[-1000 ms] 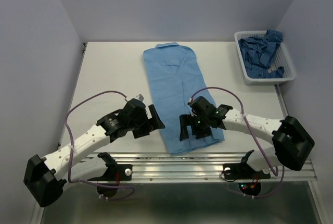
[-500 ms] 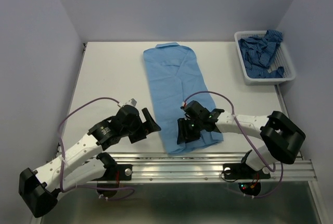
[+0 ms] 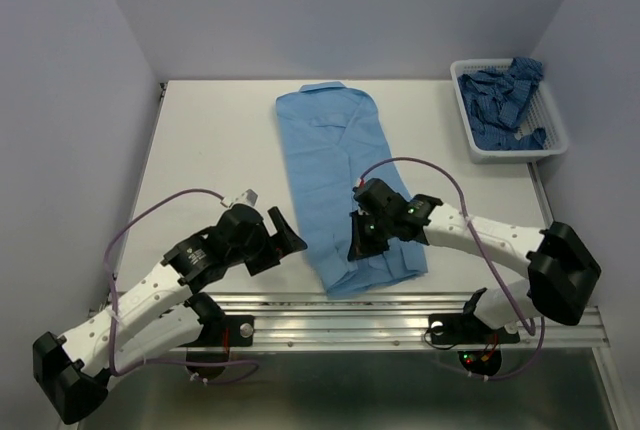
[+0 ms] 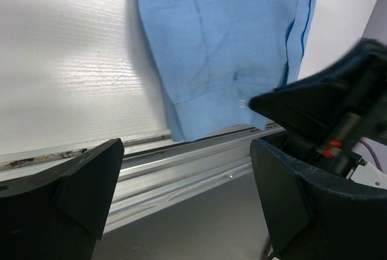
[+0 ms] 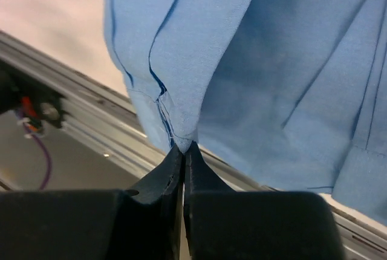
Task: Fold and stack the long sleeve shirts
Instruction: Fold the shirt
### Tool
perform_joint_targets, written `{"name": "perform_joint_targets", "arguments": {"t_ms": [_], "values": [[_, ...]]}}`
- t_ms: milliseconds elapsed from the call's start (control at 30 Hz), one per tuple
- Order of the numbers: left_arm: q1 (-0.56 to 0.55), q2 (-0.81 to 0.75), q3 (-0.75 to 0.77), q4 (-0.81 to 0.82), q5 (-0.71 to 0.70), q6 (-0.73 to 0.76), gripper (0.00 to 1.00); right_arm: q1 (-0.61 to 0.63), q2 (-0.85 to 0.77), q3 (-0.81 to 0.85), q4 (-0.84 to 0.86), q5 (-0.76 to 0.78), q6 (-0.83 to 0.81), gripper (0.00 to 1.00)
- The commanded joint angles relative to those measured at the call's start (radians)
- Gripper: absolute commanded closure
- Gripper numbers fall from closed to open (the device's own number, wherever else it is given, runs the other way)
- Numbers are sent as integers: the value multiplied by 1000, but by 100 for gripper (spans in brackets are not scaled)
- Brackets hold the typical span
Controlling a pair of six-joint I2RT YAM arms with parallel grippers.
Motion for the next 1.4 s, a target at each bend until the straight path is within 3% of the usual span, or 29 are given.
{"name": "perform_joint_targets", "arguments": {"t_ms": [0, 333, 400, 700, 800, 833, 933, 1167, 1367], "values": [[3, 2, -35, 42, -3, -4, 1, 10, -102, 87, -133, 63, 31, 99], [3, 98, -11, 89, 24, 29, 1, 10, -191, -23, -163, 23, 126, 98], [3, 123, -11, 112, 36, 37, 1, 10, -199, -33, -161, 23, 130, 88], [3, 209, 3, 155, 64, 69, 1, 10, -25, -85, -167, 176, 77, 81], [3, 197, 1, 157, 63, 68, 1, 10, 37, -62, -236, 274, 73, 69], [3, 192, 1, 154, 63, 65, 1, 10, 47, -51, -256, 322, 73, 59], [3, 174, -5, 148, 61, 57, 1, 10, 18, -8, -291, 354, 51, 49], [3, 157, -15, 134, 53, 45, 1, 10, -126, 29, -219, 221, -27, 49], [3, 152, -20, 125, 57, 40, 1, 10, -111, -13, -130, 87, -52, 49]]}}
